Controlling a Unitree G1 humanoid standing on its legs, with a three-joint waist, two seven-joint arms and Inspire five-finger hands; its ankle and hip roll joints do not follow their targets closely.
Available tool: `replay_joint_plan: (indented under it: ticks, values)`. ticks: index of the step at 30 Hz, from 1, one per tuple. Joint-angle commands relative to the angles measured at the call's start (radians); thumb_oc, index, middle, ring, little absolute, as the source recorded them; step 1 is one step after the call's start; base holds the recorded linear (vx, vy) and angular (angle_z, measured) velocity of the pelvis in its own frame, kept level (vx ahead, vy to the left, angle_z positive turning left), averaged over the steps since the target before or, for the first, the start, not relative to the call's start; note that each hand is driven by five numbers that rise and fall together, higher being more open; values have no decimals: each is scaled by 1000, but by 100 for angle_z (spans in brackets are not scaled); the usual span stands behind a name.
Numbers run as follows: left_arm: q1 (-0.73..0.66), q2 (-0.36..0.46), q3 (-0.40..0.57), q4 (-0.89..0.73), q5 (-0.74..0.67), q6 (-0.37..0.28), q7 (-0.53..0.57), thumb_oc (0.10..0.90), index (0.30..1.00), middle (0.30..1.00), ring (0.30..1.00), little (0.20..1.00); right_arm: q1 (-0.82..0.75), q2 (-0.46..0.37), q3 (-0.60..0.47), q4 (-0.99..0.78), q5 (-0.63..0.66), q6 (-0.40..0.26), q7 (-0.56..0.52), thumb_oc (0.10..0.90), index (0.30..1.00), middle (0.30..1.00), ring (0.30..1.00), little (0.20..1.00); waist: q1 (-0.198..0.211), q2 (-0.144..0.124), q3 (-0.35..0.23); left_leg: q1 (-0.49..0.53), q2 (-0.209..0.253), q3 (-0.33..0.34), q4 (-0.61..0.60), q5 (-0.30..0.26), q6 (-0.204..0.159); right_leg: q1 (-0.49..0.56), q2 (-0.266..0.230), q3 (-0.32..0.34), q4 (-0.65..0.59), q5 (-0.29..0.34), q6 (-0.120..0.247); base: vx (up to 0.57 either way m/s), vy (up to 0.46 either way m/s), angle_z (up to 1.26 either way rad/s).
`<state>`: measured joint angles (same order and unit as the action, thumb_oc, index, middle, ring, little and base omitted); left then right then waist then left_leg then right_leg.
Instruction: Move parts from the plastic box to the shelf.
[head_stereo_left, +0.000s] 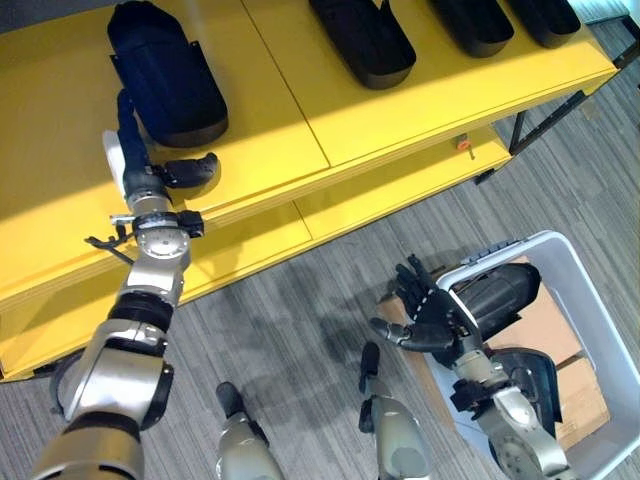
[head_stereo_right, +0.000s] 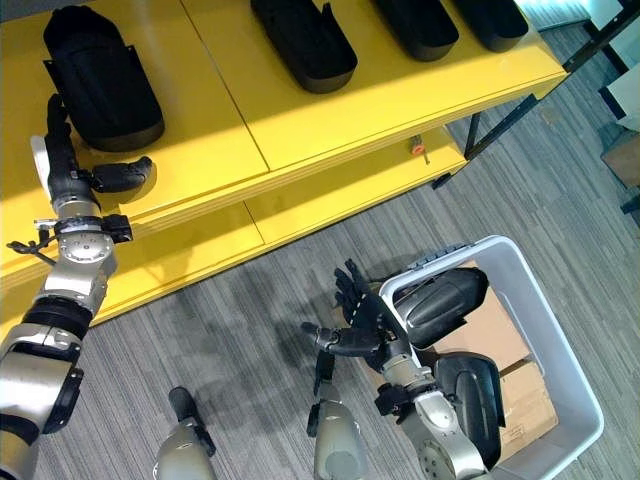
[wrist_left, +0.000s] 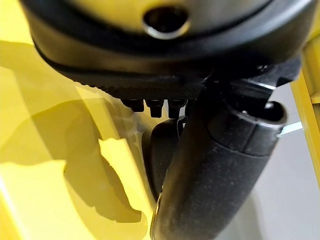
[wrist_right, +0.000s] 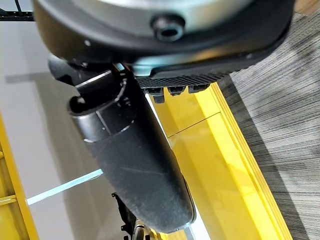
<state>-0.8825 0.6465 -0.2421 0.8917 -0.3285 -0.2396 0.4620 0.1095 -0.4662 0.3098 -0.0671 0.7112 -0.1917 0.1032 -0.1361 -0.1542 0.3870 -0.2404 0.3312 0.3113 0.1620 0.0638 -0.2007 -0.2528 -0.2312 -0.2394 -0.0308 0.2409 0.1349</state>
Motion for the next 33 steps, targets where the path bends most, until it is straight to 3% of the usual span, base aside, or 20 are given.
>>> replay_joint_plan:
  ticks: [1, 8, 15, 21, 26, 28, 30, 33]
  values:
    - [-15, -12, -1, -7, 28, -25, -55, 900, 1000, 1000, 1000, 1000, -39, -34, -73, -163, 41, -102, 33, 900, 1000, 1000, 1000, 1000, -14, -10, -16, -62, 23, -58, 78, 17, 9, 26, -105, -6, 98, -48, 87, 0, 0, 0]
    - [73, 8, 86, -63, -29, -56, -43, 900, 1000, 1000, 1000, 1000, -31, -33, -86, -169, 38, -101, 33, 900, 1000, 1000, 1000, 1000, 6, 6, -18, -60, 18, -63, 75, 18, 10, 34, -110, -14, 102, -52, 86, 0, 0, 0]
    - [296, -24, 199, -330, -31, -98, -9, 900, 1000, 1000, 1000, 1000, -32, -19, -101, -166, 22, -96, 21, 900, 1000, 1000, 1000, 1000, 36, 23, -22, -53, 9, -75, 61, 23, 12, 50, -118, -32, 104, -57, 83, 0, 0, 0]
    - [527, -107, 296, -538, -6, -110, -27, 900, 1000, 1000, 1000, 1000, -38, -3, -128, -163, 9, -86, 16, 900, 1000, 1000, 1000, 1000, 60, 40, -36, -25, -1, -76, 33, 29, 15, 72, -120, -42, 101, -65, 80, 19, -2, 2]
    - [685, -156, 322, -683, -6, -110, -90, 900, 1000, 1000, 1000, 1000, -42, 4, -158, -165, -8, -78, 8, 900, 1000, 1000, 1000, 1000, 73, 65, -54, 10, -8, -78, -5, 45, 17, 93, -120, -46, 102, -74, 79, 26, -5, 5]
    - [797, -186, 298, -789, -51, -109, -187, 900, 1000, 1000, 1000, 1000, -40, 8, -181, -165, -16, -76, 6, 900, 1000, 1000, 1000, 1000, 78, 95, -78, 51, -7, -73, -65, 78, 18, 110, -113, -51, 100, -83, 75, 39, -23, 5]
    - [818, -192, 290, -803, -63, -106, -207, 900, 1000, 1000, 1000, 1000, -38, 9, -189, -163, -16, -76, 8, 900, 1000, 1000, 1000, 1000, 79, 103, -84, 62, -6, -73, -81, 86, 17, 114, -109, -52, 101, -88, 74, 26, -33, -7]
    - [901, -220, 247, -883, -124, -97, -275, 900, 1000, 1000, 1000, 1000, -48, 8, -198, -157, -31, -79, -4, 900, 1000, 1000, 1000, 1000, 83, 138, -106, 111, 10, -68, -162, 132, 20, 113, -82, -46, 126, -126, 64, 20, -30, 2]
